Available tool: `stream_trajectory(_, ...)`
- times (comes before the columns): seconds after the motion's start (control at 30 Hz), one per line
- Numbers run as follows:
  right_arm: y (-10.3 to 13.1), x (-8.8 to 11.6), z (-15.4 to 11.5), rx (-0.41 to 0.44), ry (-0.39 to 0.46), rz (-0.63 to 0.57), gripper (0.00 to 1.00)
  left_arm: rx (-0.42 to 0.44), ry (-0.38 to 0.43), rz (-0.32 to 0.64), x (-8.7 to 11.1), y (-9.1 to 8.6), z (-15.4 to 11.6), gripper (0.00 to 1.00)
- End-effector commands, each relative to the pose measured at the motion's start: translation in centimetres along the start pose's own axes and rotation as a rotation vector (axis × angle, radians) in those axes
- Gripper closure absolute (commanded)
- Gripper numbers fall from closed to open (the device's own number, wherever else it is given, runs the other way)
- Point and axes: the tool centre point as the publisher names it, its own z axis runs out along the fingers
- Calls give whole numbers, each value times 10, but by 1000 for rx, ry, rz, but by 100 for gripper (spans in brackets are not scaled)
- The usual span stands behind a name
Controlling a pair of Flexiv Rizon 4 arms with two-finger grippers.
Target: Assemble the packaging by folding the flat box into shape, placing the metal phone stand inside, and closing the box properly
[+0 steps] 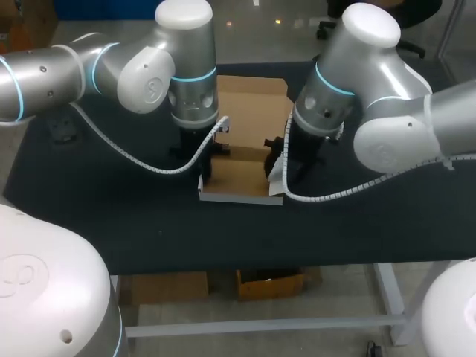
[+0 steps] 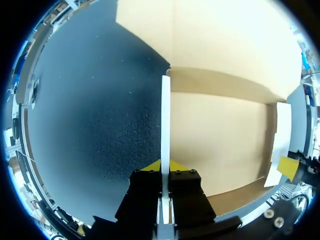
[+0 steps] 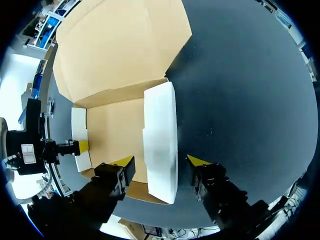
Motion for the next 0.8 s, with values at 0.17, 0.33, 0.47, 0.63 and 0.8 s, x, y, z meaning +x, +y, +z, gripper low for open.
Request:
stream_trajectory(0.17,5,-13,-13,39,57,-36,0,1,-5,0,1,0,-1,100)
stream_trajectory(0.33,5,-13,-13,39,57,-36,0,1,-5,0,1,0,-1,100)
stream_trajectory(0.47,5,-13,-13,39,57,-36,0,1,-5,0,1,0,-1,100)
stream_trajectory(0.63,5,-13,-13,39,57,-36,0,1,-5,0,1,0,-1,100)
stream_trajectory(0.8,5,-13,-13,39,57,-36,0,1,-5,0,1,0,-1,100)
